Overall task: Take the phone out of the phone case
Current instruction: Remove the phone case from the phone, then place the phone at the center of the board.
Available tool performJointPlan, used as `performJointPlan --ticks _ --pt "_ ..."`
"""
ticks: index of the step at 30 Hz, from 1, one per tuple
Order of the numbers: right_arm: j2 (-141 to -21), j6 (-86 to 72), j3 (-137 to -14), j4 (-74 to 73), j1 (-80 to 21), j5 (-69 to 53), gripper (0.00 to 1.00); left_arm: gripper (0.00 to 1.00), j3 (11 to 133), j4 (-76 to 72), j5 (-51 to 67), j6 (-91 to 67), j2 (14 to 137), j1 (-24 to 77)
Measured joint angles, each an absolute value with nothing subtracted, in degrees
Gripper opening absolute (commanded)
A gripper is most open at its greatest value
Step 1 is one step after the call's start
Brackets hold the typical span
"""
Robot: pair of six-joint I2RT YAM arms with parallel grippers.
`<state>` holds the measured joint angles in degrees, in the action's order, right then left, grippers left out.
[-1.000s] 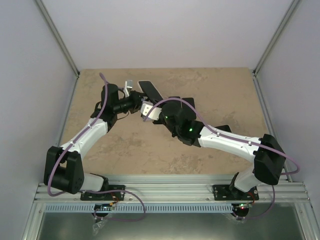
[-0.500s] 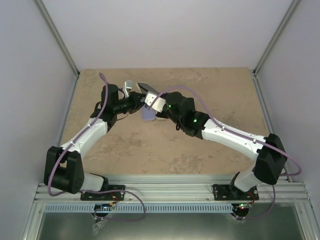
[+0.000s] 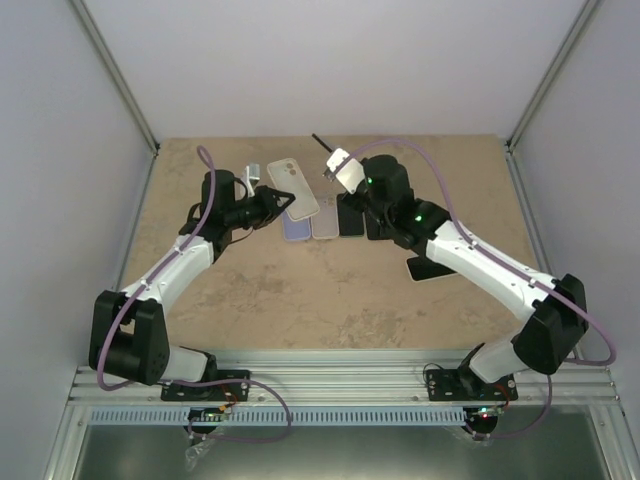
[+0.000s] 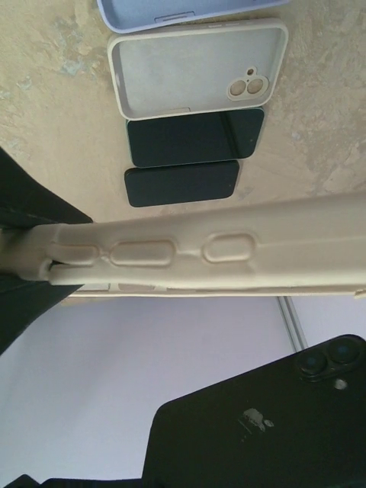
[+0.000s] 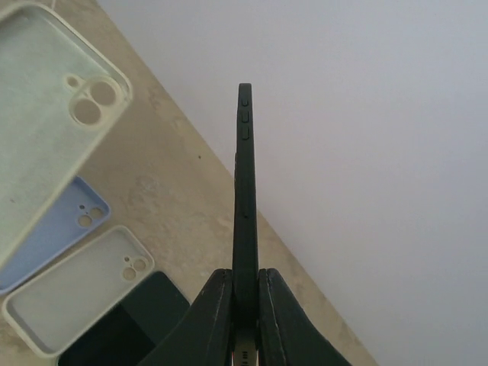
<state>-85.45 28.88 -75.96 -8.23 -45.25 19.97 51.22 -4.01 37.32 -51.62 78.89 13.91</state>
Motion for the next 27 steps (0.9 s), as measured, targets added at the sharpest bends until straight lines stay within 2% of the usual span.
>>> performJointPlan --ticks 7,16,27 --pt "-81.97 26.52 -74.59 -11.31 -40.40 18.17 0.01 0.00 51.22 -3.11 36.64 -50.68 78.89 13.80" --pt "-73.56 26.52 -63.64 -10.26 -30.68 17.89 0.01 0.00 51.22 -2.07 35.77 -49.87 78.89 13.50" --pt "-74.26 26.87 -54.83 -7.20 -21.89 15.99 0.00 0.00 51.24 -1.61 35.31 -49.52 78.89 13.21"
